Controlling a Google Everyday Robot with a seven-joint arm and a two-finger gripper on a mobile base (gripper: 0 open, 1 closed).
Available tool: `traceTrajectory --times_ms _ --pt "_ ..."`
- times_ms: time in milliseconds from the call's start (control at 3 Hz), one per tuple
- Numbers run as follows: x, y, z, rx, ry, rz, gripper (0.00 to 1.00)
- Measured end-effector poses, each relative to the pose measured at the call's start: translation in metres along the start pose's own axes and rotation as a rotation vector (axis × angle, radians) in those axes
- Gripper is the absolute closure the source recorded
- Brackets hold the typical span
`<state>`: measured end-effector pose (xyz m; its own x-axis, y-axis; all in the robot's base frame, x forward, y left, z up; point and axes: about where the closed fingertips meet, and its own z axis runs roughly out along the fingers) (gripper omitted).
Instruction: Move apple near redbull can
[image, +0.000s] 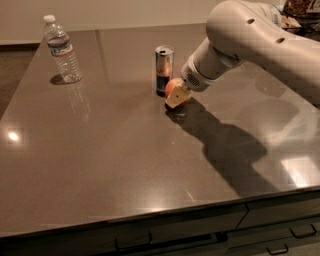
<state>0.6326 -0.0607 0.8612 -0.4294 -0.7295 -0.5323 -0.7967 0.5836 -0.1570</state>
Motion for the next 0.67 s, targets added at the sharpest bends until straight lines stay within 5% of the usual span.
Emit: traceTrajectory --times_ms 333,667 --pt "-0.0006 0.0009 0.0004 -0.001 -0.001 -0.002 0.00" --pt "-0.0007 0.0009 0.0004 -0.001 -0.001 -0.002 0.00"
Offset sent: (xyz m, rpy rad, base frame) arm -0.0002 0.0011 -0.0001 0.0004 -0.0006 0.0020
